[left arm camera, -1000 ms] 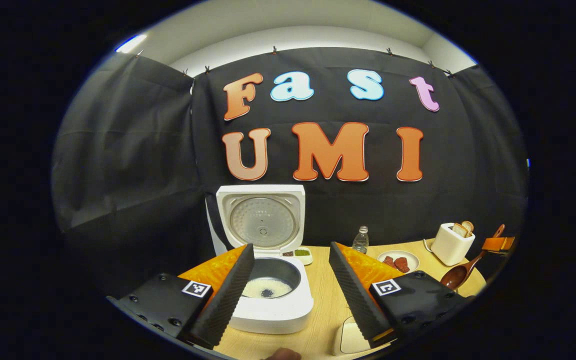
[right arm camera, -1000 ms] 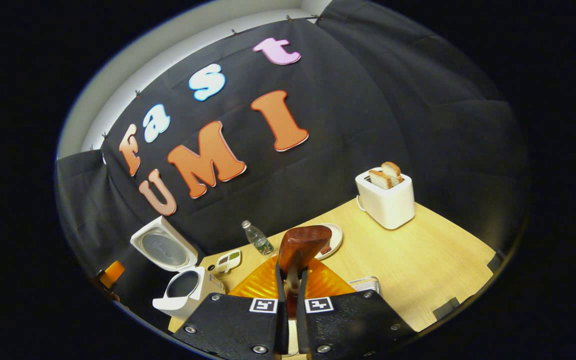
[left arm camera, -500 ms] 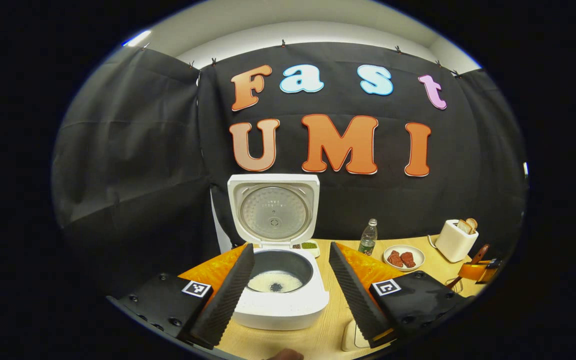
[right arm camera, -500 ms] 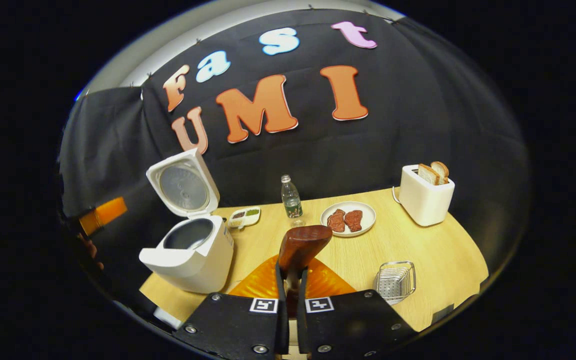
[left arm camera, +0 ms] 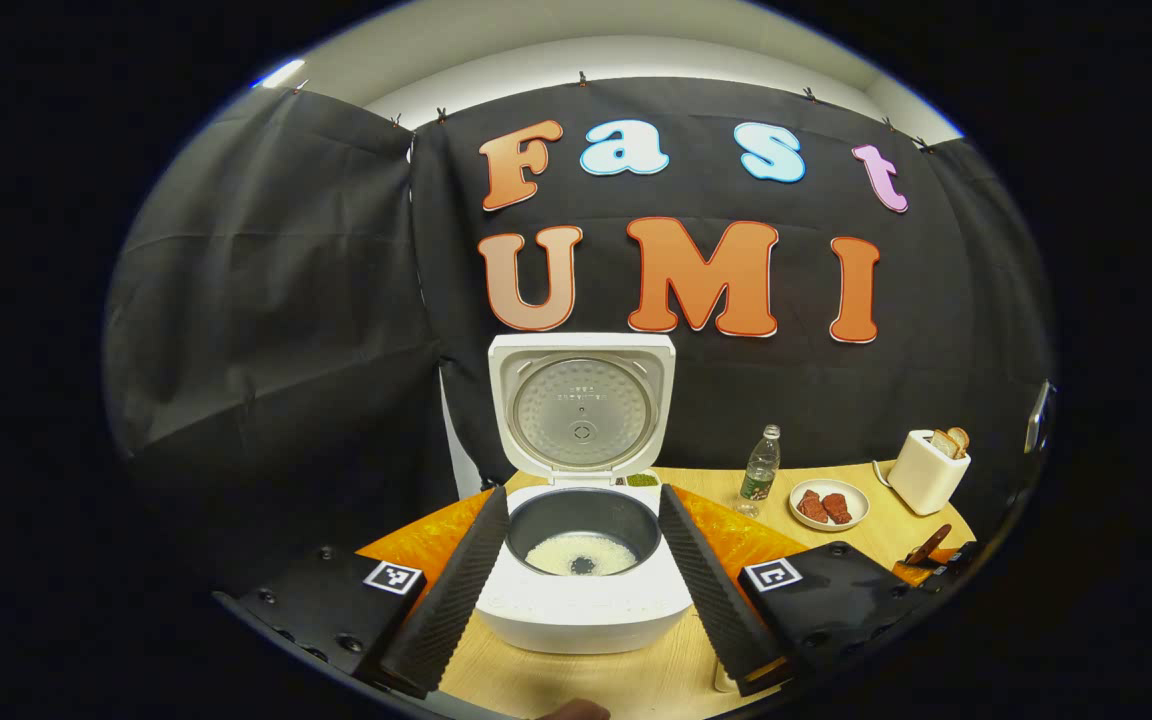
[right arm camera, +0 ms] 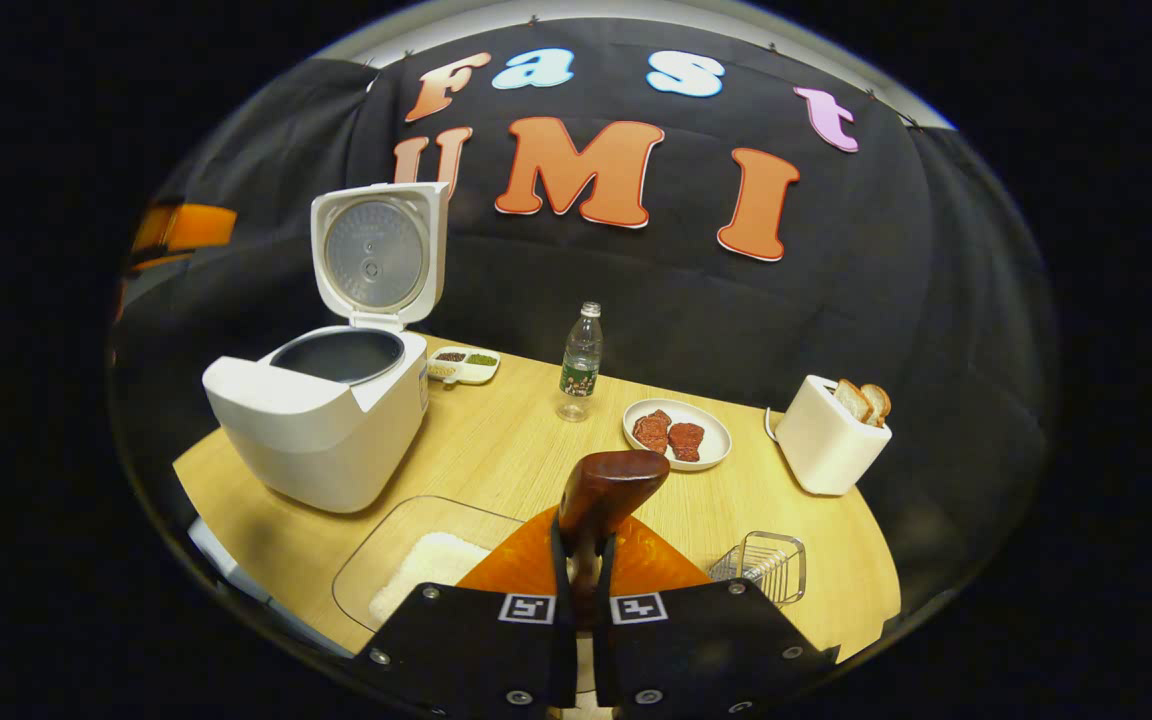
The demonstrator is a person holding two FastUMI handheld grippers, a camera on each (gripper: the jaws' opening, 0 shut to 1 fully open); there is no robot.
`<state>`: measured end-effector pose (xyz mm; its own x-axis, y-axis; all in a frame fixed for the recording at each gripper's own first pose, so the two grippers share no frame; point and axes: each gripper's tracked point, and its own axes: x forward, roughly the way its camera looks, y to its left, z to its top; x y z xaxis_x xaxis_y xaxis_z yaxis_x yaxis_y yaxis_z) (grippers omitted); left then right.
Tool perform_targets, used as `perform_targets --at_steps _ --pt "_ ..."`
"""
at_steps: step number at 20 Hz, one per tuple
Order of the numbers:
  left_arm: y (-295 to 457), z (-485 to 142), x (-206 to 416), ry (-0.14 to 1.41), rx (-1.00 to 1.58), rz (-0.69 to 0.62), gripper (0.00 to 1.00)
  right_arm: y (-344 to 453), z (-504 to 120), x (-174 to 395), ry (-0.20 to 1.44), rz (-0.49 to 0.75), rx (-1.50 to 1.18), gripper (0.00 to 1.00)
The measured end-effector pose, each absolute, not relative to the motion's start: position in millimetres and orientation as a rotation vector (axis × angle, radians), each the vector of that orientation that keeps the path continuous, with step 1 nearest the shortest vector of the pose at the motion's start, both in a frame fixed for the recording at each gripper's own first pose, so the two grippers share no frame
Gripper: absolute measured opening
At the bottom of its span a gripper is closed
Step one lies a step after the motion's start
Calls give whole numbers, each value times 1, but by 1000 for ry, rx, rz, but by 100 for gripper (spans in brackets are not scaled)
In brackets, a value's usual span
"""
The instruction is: Close the left gripper, press the button to open the rice cooker; take a wooden spoon from the chopstick holder with the right hand, scoop a spoonful of rice and pour it into the rice cooker, then put the wooden spoon back into the chopstick holder.
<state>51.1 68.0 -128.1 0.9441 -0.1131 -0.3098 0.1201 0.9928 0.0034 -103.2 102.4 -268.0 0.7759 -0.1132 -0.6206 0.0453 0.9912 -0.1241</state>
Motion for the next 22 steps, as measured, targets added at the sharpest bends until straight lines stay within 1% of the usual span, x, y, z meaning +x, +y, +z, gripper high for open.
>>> perform_targets --at_steps 3,4,5,7,8,9,10,15,16,17,18,19,20,22 --pt "71 -132 55 327 28 -127 96 106 -287 -115 690 -100 -145 6" --pt "72 -134 55 331 32 -130 100 111 -290 -116 685 -92 -163 6" --pt "72 -135 57 335 36 -137 96 116 -290 -115 676 -81 -191 6" --pt "72 -140 58 344 39 -151 96 127 -295 -118 672 -72 -220 6" --pt "73 -144 58 353 40 -156 100 131 -299 -118 675 -73 -223 6" --pt "75 -147 58 364 41 -159 96 134 -301 -118 672 -83 -225 6" --pt "77 -150 60 372 40 -162 96 139 -305 -117 673 -87 -215 6" --pt "83 -157 67 390 42 -178 96 146 -311 -115 705 -144 -87 6" --pt "84 -156 70 390 41 -182 100 148 -310 -112 703 -150 -39 6" --pt "84 -156 71 389 42 -184 100 151 -310 -110 712 -153 17 6" --pt "85 -158 71 390 44 -187 96 151 -311 -109 723 -163 72 6" --pt "86 -158 71 391 45 -188 96 151 -313 -108 733 -181 124 6" --pt "87 -159 72 393 44 -186 100 149 -313 -107 741 -200 166 6" --pt "90 -159 72 395 35 -182 100 145 -317 -103 752 -236 230 6"
